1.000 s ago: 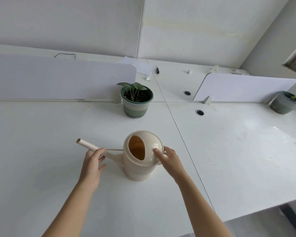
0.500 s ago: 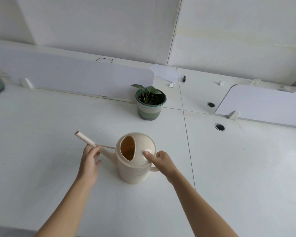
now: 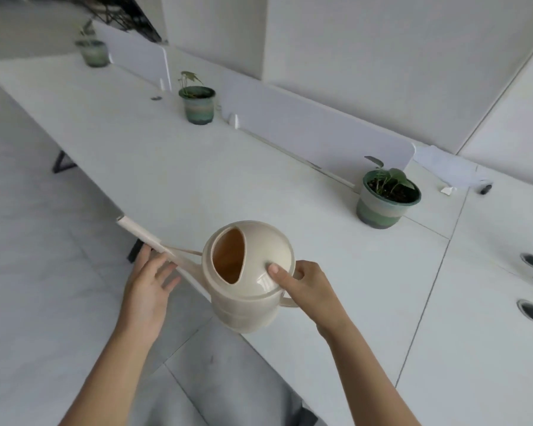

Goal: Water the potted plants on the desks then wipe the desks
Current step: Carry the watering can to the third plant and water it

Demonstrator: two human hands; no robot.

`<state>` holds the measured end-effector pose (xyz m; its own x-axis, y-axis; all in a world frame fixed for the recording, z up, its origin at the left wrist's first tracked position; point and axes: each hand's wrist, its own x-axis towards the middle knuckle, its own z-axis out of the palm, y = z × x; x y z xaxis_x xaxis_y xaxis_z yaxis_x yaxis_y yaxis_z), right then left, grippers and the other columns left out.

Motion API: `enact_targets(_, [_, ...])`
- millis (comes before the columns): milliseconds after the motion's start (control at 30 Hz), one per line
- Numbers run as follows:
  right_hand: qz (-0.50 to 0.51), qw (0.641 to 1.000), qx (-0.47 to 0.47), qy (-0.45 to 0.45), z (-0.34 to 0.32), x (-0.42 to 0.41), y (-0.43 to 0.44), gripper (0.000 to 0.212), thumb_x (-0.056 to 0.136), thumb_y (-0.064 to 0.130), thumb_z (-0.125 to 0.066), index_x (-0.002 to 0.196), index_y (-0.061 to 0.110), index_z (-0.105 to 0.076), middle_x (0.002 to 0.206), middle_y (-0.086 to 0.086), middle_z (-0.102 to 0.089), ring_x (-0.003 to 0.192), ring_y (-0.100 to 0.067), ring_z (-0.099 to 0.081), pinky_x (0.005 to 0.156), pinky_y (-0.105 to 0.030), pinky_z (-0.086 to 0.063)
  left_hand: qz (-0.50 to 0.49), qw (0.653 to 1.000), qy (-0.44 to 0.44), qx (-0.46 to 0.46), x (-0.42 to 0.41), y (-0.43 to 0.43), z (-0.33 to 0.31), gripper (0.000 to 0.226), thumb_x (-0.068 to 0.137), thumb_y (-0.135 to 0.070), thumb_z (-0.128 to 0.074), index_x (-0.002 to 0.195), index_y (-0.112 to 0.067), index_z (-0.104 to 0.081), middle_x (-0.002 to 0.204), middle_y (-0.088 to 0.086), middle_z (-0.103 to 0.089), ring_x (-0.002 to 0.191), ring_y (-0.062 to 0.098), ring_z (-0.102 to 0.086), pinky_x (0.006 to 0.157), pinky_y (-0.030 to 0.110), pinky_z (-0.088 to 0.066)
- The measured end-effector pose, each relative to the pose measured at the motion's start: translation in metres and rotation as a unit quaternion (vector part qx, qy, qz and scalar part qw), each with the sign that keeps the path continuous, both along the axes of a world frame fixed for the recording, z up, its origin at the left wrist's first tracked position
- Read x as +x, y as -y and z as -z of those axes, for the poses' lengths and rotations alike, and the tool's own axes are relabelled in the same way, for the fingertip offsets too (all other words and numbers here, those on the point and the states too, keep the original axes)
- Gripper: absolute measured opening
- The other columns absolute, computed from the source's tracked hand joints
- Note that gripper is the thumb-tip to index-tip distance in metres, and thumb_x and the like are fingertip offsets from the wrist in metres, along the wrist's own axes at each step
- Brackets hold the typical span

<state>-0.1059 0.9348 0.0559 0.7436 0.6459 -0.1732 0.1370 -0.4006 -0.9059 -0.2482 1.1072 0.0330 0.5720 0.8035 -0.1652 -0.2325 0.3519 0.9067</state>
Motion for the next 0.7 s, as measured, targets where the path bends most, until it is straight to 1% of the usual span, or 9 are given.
enact_targets(67, [-0.037,0.999,-0.001,-0.002,-0.001,-0.019,-0.012,0.106,0.047,0.094,-0.037,0.067,-0.010,-0.038,0.068,-0.018,-0.045,0.063,-0.025,-0.046,0.063,-0.025,-0.043,-0.033,0.999,-0.007,0.001,-0.030,-0.003,-0.004,0.025,0.096,-0.016,-0.036,0.113,-0.027,-0.051,0.108,-0.001,-0.061,0.106,0.016,-0.055,0.092,0.033,-0.038])
enact_targets(100, [-0.056,0.998,-0.004,-0.009,-0.001,-0.027,-0.020,0.119,0.046,0.098,-0.029,0.080,-0.015,-0.044,0.083,-0.024,-0.057,0.078,-0.031,-0.056,0.077,-0.033,-0.051,-0.051,0.999,-0.011,0.001,-0.046,-0.006,-0.006,0.026,0.096,-0.016,-0.036,0.115,-0.025,-0.051,0.109,0.001,-0.060,0.109,0.018,-0.054,0.095,0.035,-0.037])
enact_targets(200, [-0.106,0.994,0.007,-0.018,-0.013,-0.065,-0.043,0.129,0.051,0.097,-0.018,0.105,-0.018,-0.044,0.115,-0.031,-0.054,0.109,-0.039,-0.051,0.096,-0.047,-0.040,-0.095,0.995,-0.010,-0.002,-0.092,-0.018,-0.011,0.036,0.096,-0.016,-0.035,0.131,-0.020,-0.044,0.111,0.002,-0.059,0.110,0.021,-0.053,0.096,0.036,-0.037])
enact_targets(333, [-0.149,0.987,0.033,-0.057,-0.022,-0.116,-0.074,0.088,0.086,0.063,-0.018,0.115,-0.016,-0.043,0.115,-0.030,-0.056,0.110,-0.035,-0.052,0.098,-0.032,-0.037,-0.131,0.991,-0.008,0.003,-0.153,-0.041,-0.022,0.028,0.096,-0.015,-0.036,0.118,-0.029,-0.048,0.099,-0.006,-0.061,0.096,0.013,-0.058,0.082,0.029,-0.043])
enact_targets(367, [-0.152,0.986,0.023,-0.061,-0.024,-0.129,-0.084,0.080,0.090,0.056,-0.019,0.111,-0.013,-0.053,0.106,-0.022,-0.065,0.101,-0.026,-0.060,0.094,-0.022,-0.043,-0.137,0.991,-0.008,0.004,-0.169,-0.048,-0.024,0.029,0.096,-0.015,-0.036,0.120,-0.029,-0.046,0.099,-0.006,-0.061,0.096,0.012,-0.058,0.081,0.029,-0.043])
enact_targets(433, [-0.147,0.987,0.021,-0.063,-0.027,-0.156,-0.106,0.060,0.093,0.050,-0.019,0.094,0.014,-0.068,0.090,0.004,-0.068,0.087,-0.004,-0.061,0.074,-0.005,-0.045,-0.144,0.990,-0.009,0.008,-0.199,-0.062,-0.028,0.029,0.096,-0.014,-0.036,0.117,-0.031,-0.046,0.100,-0.008,-0.061,0.098,0.011,-0.057,0.085,0.032,-0.041])
enact_targets(500, [-0.136,0.988,0.031,-0.066,-0.026,-0.181,-0.129,0.050,0.093,0.050,-0.020,0.093,0.027,-0.064,0.097,0.007,-0.063,0.094,-0.007,-0.055,0.084,-0.013,-0.036,-0.144,0.989,-0.019,0.016,-0.227,-0.078,-0.030,0.028,0.095,-0.014,-0.037,0.110,-0.036,-0.048,0.103,-0.010,-0.060,0.103,0.012,-0.056,0.090,0.034,-0.039])
enact_targets(567, [-0.127,0.990,0.023,-0.059,-0.026,-0.203,-0.151,0.049,0.093,0.052,-0.020,0.103,0.026,-0.060,0.108,0.005,-0.060,0.101,-0.011,-0.052,0.092,-0.024,-0.030,-0.145,0.989,-0.026,0.022,-0.252,-0.094,-0.031,0.028,0.096,-0.015,-0.037,0.108,-0.038,-0.049,0.107,-0.011,-0.059,0.109,0.015,-0.055,0.093,0.034,-0.038])
enact_targets(700, [-0.114,0.992,0.025,-0.048,-0.028,-0.236,-0.188,0.043,0.093,0.051,-0.022,0.106,0.027,-0.056,0.112,0.003,-0.056,0.104,-0.014,-0.048,0.093,-0.028,-0.030,-0.142,0.989,-0.038,0.016,-0.286,-0.126,-0.034,0.032,0.095,-0.018,-0.041,0.121,-0.037,-0.039,0.130,-0.005,-0.050,0.124,0.021,-0.047,0.099,0.036,-0.037])
